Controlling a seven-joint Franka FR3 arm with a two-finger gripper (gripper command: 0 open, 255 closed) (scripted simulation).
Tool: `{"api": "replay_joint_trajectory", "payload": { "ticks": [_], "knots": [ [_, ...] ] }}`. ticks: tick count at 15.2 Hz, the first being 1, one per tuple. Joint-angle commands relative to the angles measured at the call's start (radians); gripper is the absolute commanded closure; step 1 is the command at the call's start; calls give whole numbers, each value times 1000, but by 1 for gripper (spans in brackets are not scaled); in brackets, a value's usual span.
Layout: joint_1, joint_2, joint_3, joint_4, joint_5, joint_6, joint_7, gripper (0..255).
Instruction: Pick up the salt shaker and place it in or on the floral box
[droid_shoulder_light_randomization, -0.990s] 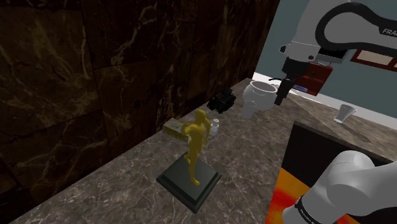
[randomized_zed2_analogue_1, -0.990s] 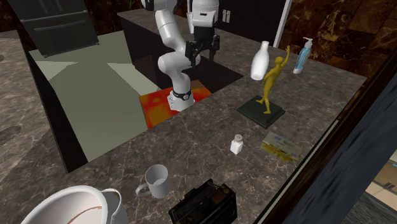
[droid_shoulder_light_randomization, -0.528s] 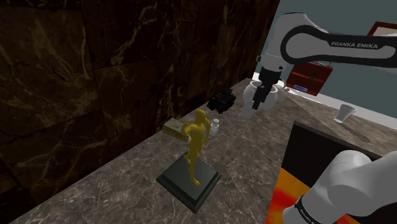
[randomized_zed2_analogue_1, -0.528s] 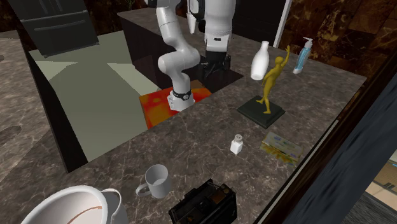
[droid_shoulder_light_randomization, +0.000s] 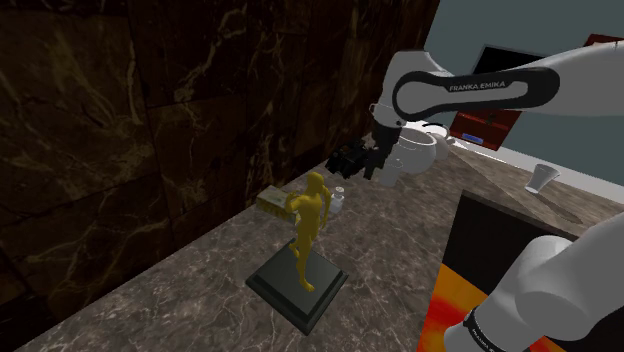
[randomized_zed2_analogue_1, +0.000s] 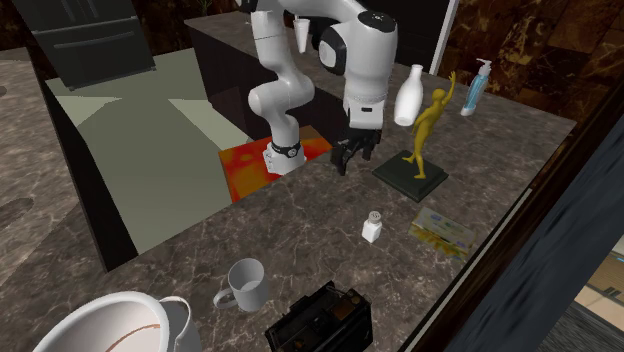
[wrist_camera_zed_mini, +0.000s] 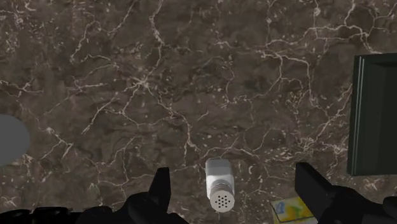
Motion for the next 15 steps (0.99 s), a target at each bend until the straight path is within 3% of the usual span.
{"api": "replay_joint_trajectory", "payload": {
  "ticks": [1,9,15],
  "knots": [
    [5,64,2,16,6,49,-2,0],
    [19,345,9,165,34,185,-20,0],
    [19,379,9,122,36,262,-21,0]
  ]
}}
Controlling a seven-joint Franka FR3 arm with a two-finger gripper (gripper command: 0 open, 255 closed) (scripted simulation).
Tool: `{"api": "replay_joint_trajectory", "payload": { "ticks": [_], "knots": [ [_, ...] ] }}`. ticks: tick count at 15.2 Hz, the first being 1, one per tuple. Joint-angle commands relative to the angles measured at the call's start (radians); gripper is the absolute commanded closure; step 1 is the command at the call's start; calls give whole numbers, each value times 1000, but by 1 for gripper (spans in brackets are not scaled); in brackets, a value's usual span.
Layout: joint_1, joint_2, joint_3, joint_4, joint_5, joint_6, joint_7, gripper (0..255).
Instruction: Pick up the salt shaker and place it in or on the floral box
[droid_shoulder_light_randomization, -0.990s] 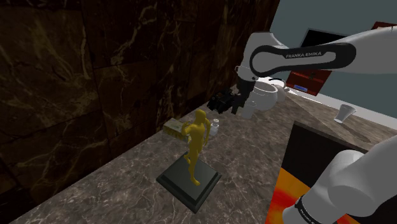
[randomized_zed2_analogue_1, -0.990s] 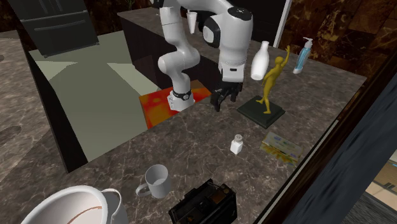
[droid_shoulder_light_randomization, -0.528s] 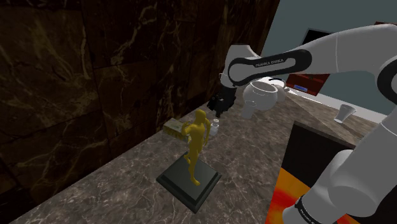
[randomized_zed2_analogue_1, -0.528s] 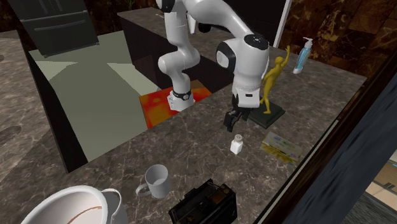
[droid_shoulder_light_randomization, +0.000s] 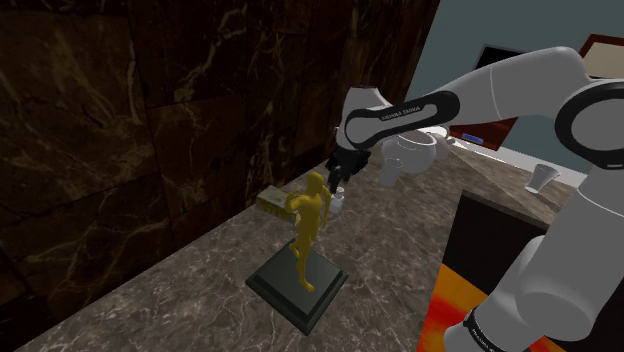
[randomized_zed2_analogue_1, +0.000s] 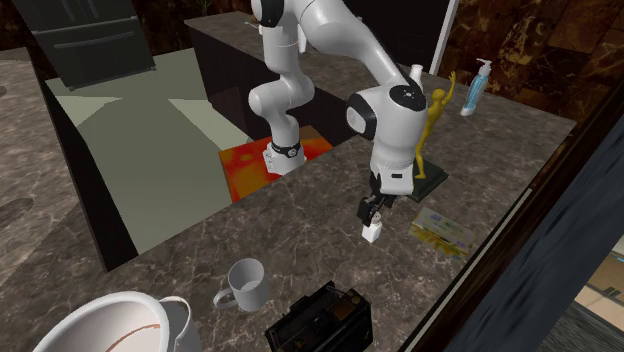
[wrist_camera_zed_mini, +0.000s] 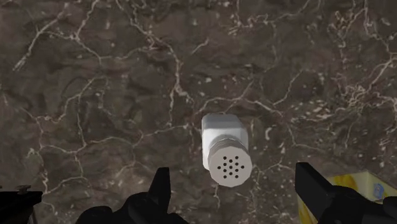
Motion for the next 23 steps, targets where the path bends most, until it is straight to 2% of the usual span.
{"api": "replay_joint_trajectory", "payload": {
  "ticks": [1,9,10,19,23],
  "knots": [
    [0,13,0,-14,1,28,-1,0],
    [0,16,0,-18,1,35,-1,0],
    [0,16,0,-18,1,35,-1,255],
    [0,17,0,-18,1,35,-1,255],
    [0,-9,0,7,-1,-16,0,255]
  ]
}}
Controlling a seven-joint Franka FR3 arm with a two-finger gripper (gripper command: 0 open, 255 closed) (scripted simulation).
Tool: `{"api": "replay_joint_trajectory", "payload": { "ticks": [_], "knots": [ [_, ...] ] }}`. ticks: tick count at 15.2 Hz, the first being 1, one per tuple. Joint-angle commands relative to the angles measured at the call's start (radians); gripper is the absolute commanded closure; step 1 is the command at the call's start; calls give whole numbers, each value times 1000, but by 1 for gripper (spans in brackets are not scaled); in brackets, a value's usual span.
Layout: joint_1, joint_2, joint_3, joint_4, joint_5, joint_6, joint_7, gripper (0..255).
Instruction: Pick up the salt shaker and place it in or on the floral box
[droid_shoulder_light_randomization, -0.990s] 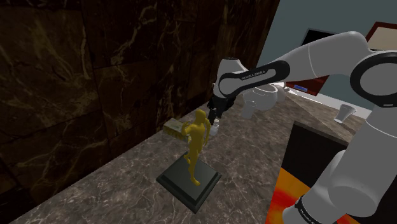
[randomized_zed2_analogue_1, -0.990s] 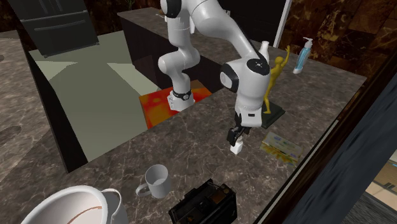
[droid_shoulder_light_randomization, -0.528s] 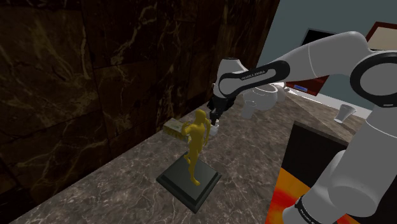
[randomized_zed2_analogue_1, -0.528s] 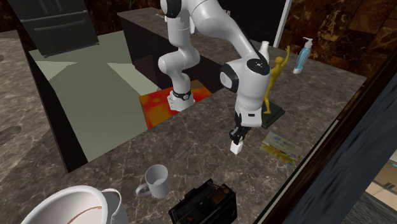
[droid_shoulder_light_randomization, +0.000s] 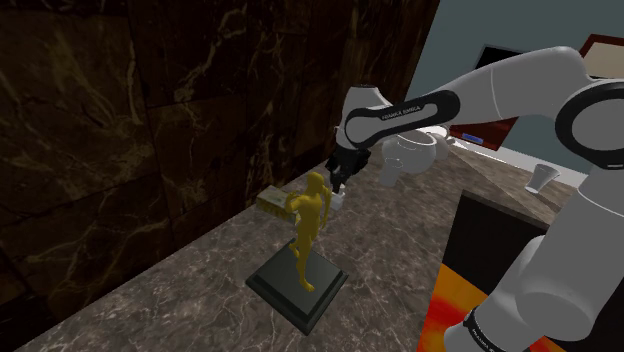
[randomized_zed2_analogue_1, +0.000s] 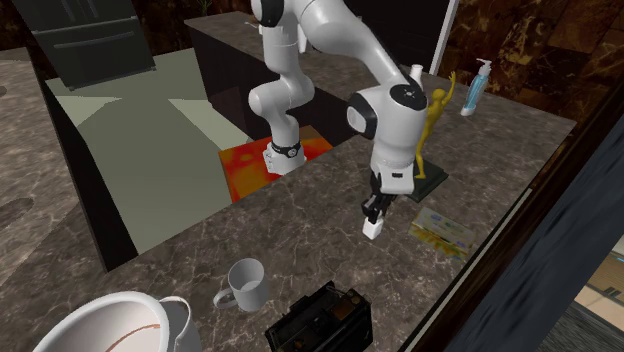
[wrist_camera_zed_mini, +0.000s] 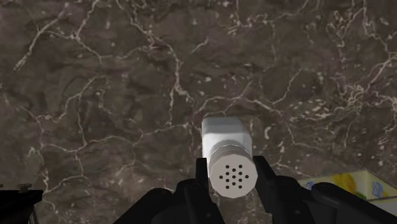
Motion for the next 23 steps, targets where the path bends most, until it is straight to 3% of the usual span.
{"api": "replay_joint_trajectory", "payload": {
  "ticks": [1,23],
  "knots": [
    [0,-14,0,11,-1,-25,0,255],
    [0,-94,0,217,-6,-311,4,255]
  ]
}}
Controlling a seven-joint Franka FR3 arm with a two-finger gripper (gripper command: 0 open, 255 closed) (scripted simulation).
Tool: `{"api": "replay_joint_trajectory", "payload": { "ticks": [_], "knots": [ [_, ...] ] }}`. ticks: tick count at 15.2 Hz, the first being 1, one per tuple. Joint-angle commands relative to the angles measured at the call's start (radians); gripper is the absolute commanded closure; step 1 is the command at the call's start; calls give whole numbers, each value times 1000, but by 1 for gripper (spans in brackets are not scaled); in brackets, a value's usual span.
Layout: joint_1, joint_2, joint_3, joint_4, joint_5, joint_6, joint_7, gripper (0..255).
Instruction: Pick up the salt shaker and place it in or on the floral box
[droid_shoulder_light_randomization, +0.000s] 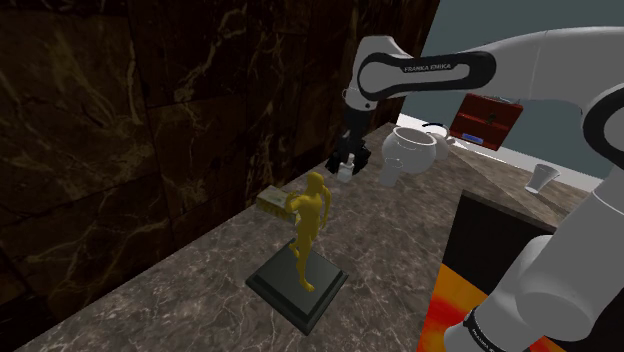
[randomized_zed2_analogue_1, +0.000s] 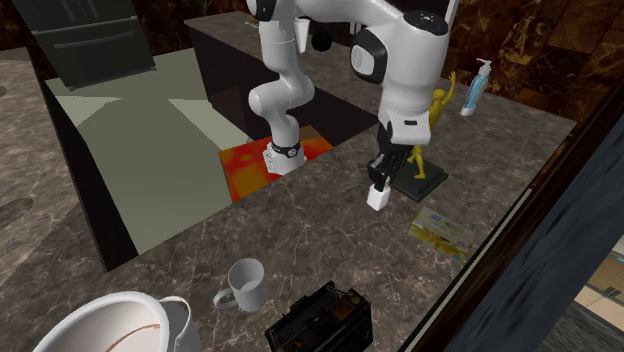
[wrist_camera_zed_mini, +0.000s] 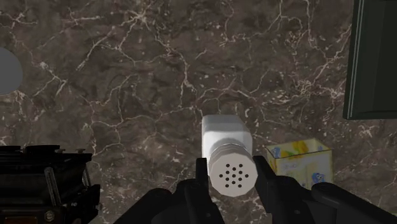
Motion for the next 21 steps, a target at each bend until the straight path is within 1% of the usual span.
{"api": "replay_joint_trajectory", "payload": {
  "ticks": [1,6,11,17,21],
  "knots": [
    [1,-2,1,25,0,-27,2,255],
    [1,-5,1,82,0,-87,3,255],
    [51,95,50,237,3,-142,101,255],
    [116,252,98,484,-6,-232,214,255],
    [166,393,122,713,-20,-321,284,255]
  ]
}}
